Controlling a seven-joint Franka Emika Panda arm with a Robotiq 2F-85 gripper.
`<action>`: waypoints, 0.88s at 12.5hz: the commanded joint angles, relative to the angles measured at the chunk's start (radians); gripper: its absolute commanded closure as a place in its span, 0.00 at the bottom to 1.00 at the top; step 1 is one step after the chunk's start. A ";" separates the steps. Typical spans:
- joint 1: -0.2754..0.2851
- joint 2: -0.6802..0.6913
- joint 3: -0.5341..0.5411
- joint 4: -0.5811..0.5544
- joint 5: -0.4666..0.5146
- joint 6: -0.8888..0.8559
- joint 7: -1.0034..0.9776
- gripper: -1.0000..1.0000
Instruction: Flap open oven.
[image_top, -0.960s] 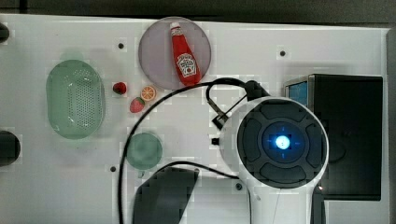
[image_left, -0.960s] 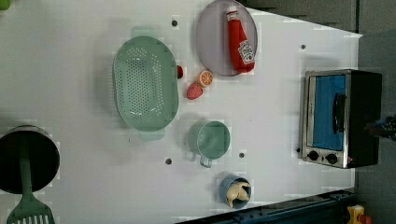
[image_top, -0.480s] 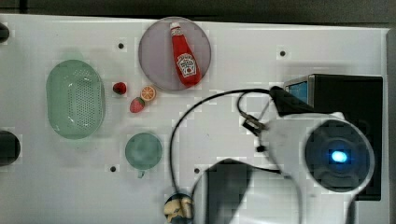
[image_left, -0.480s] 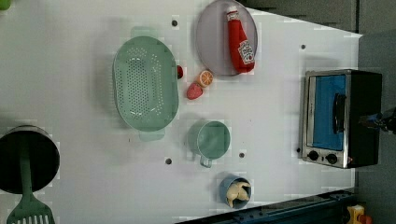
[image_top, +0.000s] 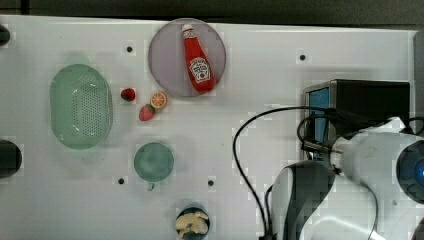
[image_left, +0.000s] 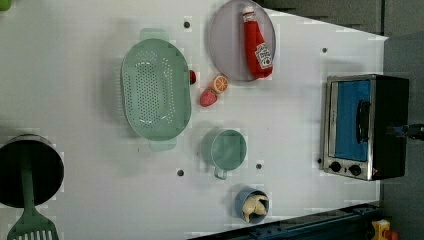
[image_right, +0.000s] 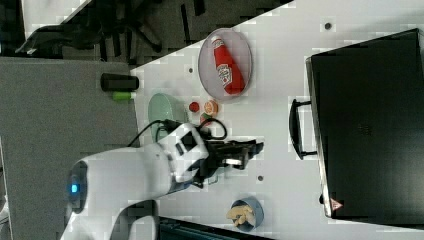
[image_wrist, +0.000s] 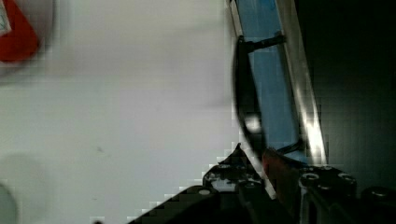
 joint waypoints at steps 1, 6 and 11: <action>0.000 0.061 -0.031 0.007 -0.001 0.089 -0.207 0.82; -0.002 0.169 -0.069 0.007 0.003 0.127 -0.207 0.82; 0.000 0.263 -0.055 0.007 0.010 0.229 -0.206 0.82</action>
